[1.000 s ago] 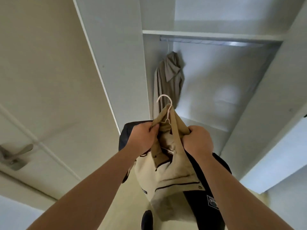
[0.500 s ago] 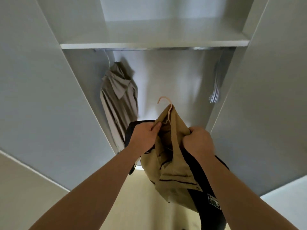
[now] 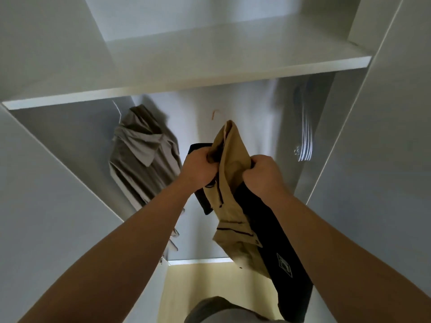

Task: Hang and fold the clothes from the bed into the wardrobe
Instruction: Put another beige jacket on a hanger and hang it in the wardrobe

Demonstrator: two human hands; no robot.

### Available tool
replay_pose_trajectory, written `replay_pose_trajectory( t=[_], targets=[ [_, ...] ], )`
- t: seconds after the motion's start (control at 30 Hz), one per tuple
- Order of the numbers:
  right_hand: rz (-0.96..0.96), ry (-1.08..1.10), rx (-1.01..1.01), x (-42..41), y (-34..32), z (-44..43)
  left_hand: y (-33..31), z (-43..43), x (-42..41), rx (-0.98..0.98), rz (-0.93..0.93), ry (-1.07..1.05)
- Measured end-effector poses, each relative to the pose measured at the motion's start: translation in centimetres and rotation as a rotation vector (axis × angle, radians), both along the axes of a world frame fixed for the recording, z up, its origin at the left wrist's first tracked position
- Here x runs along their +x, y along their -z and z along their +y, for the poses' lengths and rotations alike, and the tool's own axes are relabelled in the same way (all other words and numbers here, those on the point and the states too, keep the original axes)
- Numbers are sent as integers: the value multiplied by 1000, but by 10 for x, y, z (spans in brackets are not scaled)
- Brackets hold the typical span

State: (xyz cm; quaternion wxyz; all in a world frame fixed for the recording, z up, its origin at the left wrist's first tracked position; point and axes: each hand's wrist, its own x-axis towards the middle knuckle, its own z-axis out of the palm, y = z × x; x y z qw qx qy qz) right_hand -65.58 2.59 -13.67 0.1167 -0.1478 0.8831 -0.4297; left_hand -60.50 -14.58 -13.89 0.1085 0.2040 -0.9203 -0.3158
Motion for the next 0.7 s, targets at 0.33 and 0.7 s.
replay_pose_trajectory(
  t=[0.33, 0.7],
  targets=[
    [18, 189, -129, -62, 18, -123, 24, -117, -85, -201, -111, 113],
    [51, 242, -239, -98, -13, -216, 5, -215, -144, -223, -88, 0]
  ],
)
